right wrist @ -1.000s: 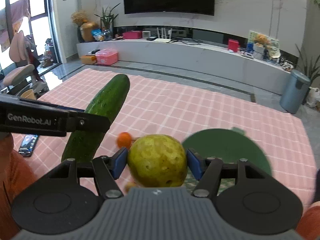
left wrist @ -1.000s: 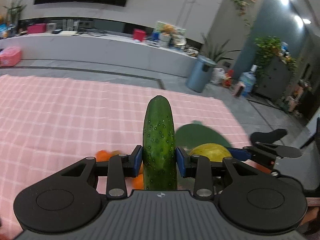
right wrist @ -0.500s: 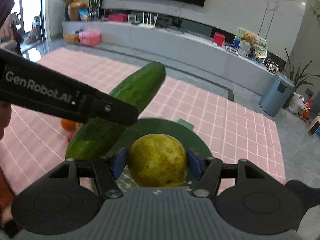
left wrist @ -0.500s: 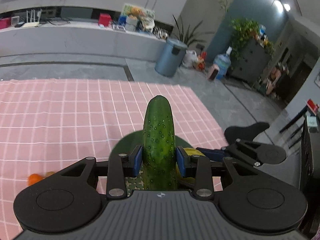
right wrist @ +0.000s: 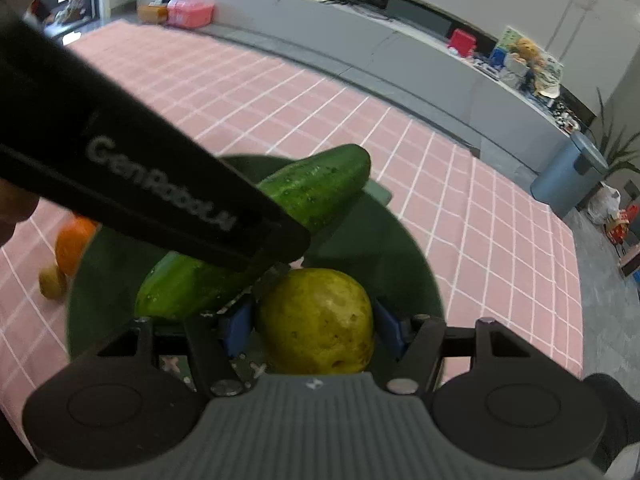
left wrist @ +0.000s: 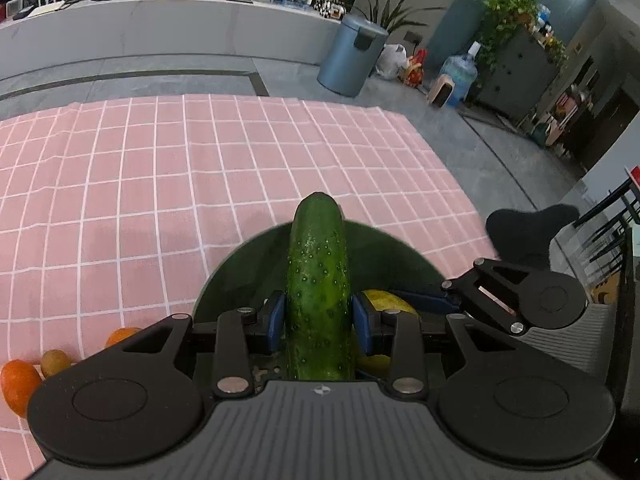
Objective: Organize fruits
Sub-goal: 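Carry cucumber and guava into the green colander and open both tools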
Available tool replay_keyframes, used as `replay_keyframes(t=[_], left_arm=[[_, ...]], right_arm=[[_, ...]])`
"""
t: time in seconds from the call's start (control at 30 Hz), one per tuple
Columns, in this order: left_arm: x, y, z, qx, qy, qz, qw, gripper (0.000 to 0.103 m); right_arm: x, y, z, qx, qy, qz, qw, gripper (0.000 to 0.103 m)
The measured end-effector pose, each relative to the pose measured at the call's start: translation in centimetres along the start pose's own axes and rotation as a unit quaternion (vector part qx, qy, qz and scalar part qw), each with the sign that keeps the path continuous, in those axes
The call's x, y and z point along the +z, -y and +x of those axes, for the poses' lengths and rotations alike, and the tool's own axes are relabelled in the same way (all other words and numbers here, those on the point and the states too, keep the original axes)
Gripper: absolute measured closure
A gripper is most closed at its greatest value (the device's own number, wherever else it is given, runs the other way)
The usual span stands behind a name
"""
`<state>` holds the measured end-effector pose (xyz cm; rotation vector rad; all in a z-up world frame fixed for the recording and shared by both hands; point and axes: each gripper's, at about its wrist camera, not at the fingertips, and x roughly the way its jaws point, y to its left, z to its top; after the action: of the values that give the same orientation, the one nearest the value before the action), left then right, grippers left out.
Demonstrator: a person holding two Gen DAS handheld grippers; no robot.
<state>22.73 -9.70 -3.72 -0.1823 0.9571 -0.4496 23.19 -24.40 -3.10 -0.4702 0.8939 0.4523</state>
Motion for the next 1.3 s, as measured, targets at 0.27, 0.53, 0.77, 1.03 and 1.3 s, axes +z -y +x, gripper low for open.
replay_keyframes(t=[0.27, 0.53, 0.77, 1.03, 1.3], left_arm=[[-0.8, 0.4, 0.8, 0.039, -0.027, 0.035, 0.9983, 0.063], [-1.3, 0.0, 0.9, 0.044, -0.029, 0.031, 0.9981, 0.062], [-1.1, 0.3, -1.5, 0.037, -0.009, 0.030, 0.9988, 0.047], [-1.9, 0.7, -7.5, 0.042, 0.049, 0.038, 0.9972, 0.043], [-4.3, 0.0, -12.7, 0.069, 0.077, 0.059, 0.9929, 0.043]], right_arm=[[-0.2, -1.1, 1.0, 0.007, -0.019, -0.026, 0.999, 0.042], [0.0, -1.1, 1.2, 0.013, -0.031, -0.019, 0.999, 0.042], [0.9, -1.4, -0.4, -0.008, -0.019, -0.020, 1.000, 0.029], [2.2, -3.1, -5.1, -0.054, 0.020, -0.012, 0.998, 0.029], [2.3, -7.0, -8.9, -0.061, 0.076, 0.040, 0.994, 0.029]])
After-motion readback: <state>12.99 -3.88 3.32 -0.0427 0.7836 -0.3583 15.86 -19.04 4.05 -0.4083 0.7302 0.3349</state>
